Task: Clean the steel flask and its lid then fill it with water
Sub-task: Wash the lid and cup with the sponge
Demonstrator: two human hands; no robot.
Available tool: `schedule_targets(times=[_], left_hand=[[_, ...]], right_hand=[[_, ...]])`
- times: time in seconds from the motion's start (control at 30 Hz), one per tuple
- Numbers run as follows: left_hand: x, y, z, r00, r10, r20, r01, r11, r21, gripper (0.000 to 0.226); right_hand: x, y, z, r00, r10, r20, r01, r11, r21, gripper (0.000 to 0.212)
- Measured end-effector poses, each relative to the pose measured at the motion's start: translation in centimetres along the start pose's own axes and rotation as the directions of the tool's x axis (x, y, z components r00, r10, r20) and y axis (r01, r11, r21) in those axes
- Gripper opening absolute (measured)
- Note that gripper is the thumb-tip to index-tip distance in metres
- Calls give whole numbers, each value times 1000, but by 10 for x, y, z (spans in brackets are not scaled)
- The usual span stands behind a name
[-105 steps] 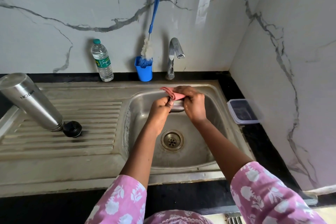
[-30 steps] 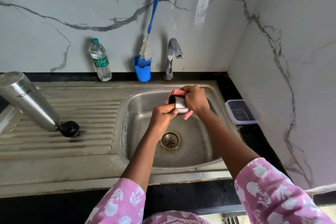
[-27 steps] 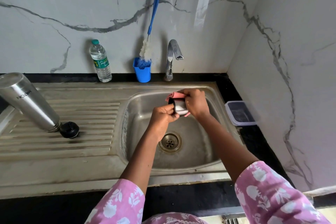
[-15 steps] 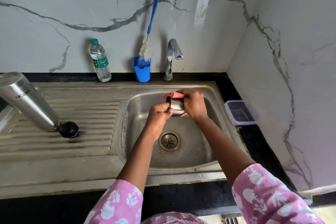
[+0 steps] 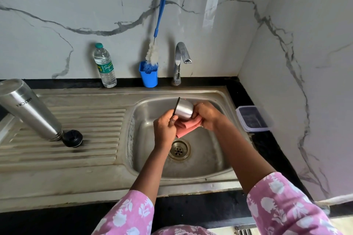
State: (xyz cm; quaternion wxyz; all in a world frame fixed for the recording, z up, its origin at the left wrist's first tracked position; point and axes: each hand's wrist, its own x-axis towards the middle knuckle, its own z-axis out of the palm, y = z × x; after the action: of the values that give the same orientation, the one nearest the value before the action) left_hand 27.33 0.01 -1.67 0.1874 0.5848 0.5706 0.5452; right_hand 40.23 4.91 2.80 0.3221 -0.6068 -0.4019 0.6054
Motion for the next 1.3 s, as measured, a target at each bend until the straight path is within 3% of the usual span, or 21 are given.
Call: schedule_targets(times=[0.23,0.4,0.6,0.77,0.93,1.07,1.17,1.23,1.3], left_hand=[[2,-1,-3,968,229,100,-238,967,88,61],[-1,-7,-2,949,240,203,-263,960,96,55],[-2,-20,-2,938,190,290,-247,953,175,49],[1,-24,-4,943,194,269,-255,943,214,47],[3,-33,-8,975,70,213,-131,948,289,39],[2,-38,-6,983,-46,178,-15,944,329,50],[2,-41,-4,964,-172,202,100,941,323,40],[4,-37,-4,945,-247,213,186,945,271,25],[5,-33,-1,926,-304,225,261,944,203,15]], right_hand=[[0,5,-9,960,264,91,-277,941,194,35],[2,8,-13,944,328,41,-331,938,108,30],[-6,8,-19,949,301,95,-308,949,65,29],[-6,11,-20,980,196,25,-196,981,5,27],[-12,14,-30,993,99,67,-97,995,-34,34],[-7,21,-34,997,78,24,-80,985,150,24],[-5,20,-30,999,-19,-35,29,954,298,17],[-6,17,-25,973,-175,-152,202,960,191,25],[-4,14,-20,887,-395,-239,339,909,-243,35]])
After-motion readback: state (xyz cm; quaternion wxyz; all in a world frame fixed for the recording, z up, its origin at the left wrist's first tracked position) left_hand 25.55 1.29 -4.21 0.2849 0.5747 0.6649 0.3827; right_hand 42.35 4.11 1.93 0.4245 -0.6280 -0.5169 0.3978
